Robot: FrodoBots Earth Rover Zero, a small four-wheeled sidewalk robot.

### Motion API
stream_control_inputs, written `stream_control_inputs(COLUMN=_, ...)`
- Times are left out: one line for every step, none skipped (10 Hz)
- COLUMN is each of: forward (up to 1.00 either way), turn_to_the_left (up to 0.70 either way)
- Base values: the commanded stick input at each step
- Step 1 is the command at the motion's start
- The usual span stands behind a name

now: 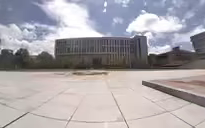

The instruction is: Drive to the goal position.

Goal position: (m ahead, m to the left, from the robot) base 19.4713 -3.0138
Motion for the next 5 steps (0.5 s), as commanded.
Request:
stream_control_inputs(forward=0.7, turn_to_the_left=0.05)
stream_control_inputs(forward=0.7, turn_to_the_left=0.0)
stream_control_inputs(forward=0.7, turn_to_the_left=0.05)
stream_control_inputs(forward=0.7, turn_to_the_left=0.08)
stream_control_inputs(forward=0.7, turn_to_the_left=0.0)
